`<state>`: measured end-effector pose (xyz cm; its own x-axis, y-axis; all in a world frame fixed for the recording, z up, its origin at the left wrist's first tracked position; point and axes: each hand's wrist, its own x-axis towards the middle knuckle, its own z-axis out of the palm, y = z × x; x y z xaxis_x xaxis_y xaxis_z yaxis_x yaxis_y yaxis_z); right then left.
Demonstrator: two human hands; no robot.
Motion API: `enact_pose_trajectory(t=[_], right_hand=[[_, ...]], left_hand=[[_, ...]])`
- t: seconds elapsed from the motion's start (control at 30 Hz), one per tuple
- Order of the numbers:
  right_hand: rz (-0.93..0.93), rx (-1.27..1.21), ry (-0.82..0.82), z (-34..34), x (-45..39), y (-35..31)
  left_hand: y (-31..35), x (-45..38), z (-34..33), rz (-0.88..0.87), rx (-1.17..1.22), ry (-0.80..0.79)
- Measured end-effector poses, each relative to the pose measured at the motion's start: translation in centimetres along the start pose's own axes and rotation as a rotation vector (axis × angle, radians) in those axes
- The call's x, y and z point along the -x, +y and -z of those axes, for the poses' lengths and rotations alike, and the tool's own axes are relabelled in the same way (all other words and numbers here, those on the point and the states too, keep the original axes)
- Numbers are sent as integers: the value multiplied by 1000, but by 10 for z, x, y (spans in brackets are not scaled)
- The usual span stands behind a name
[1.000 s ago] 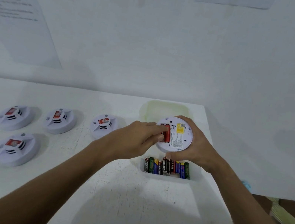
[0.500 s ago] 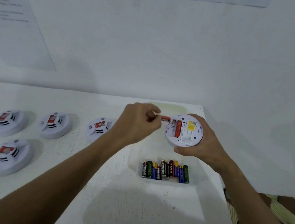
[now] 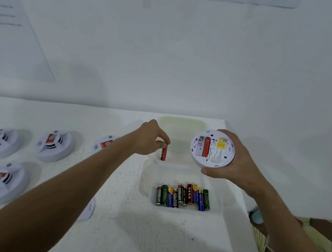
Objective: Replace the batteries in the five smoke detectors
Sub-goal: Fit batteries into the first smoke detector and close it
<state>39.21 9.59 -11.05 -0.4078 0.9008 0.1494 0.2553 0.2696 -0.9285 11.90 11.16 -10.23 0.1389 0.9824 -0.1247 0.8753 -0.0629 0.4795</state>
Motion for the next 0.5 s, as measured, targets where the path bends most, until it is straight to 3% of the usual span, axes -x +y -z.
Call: enact_pose_trajectory(t=[0.23,0.4,0.5], right_hand=[[-22,-1,-32,-4,1,-3],[-6,-19,-58,-8,7,-9],[14,-17,-71,-13,8,-15]], left_hand=[[12,3,2,82,-134,-26],[42,33,15,-89,162,151],[62,51,18,-168,282,106]])
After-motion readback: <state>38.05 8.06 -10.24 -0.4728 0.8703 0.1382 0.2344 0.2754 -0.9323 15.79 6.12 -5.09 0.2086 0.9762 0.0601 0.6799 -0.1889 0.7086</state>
